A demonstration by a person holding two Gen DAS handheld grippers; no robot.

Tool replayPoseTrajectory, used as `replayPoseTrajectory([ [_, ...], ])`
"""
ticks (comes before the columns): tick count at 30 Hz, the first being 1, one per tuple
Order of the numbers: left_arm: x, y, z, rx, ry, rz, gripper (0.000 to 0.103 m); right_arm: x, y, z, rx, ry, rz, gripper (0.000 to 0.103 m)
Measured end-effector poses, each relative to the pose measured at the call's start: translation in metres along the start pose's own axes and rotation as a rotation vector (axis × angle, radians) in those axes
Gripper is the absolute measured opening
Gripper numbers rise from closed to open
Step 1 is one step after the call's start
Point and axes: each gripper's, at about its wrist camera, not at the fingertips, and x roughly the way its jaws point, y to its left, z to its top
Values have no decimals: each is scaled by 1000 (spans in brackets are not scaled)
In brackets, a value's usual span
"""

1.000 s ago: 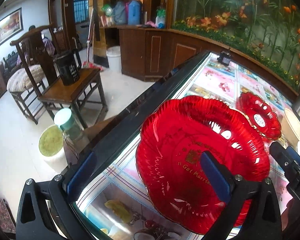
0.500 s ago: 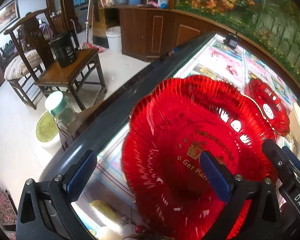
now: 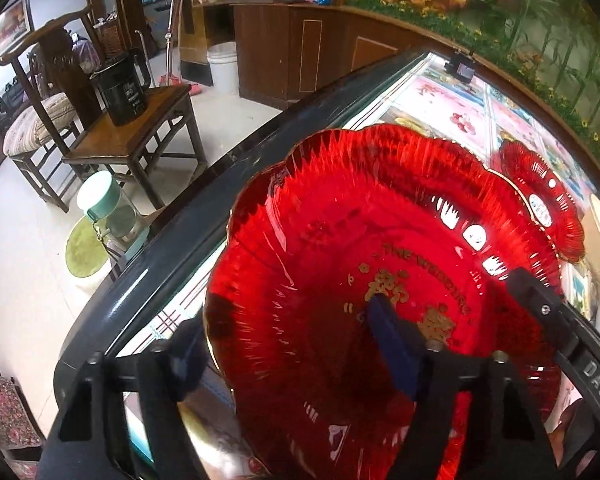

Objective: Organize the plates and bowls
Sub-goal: 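Carry the large red plates toward the small red sticker plate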

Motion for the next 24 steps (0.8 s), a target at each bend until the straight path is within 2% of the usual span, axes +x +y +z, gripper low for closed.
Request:
replayPoseTrajectory([
  [1, 0, 0, 1, 0, -4, -1, 60, 1, 0, -1, 2, 1, 7, 46],
  [2, -1, -1, 1, 4, -10, 0, 53, 2, 0, -1, 3, 5, 13, 37],
  [3, -1, -2, 0, 9, -13, 7, 52, 2, -1, -1, 6, 8, 17, 28],
  [9, -2, -1, 3, 13, -26, -3, 34, -1, 3, -2, -24, -3, 23, 10],
  [12, -3, 2, 2, 8, -23, -17, 30, -2, 1, -3, -19, -8, 27, 9],
  [19, -17, 5, -7, 20, -36, -29, 28, -21, 12, -8, -75, -72, 1, 9],
  [24, -34, 14, -16, 26, -56, -15, 28, -33, 22, -24, -116, -77, -4, 9],
])
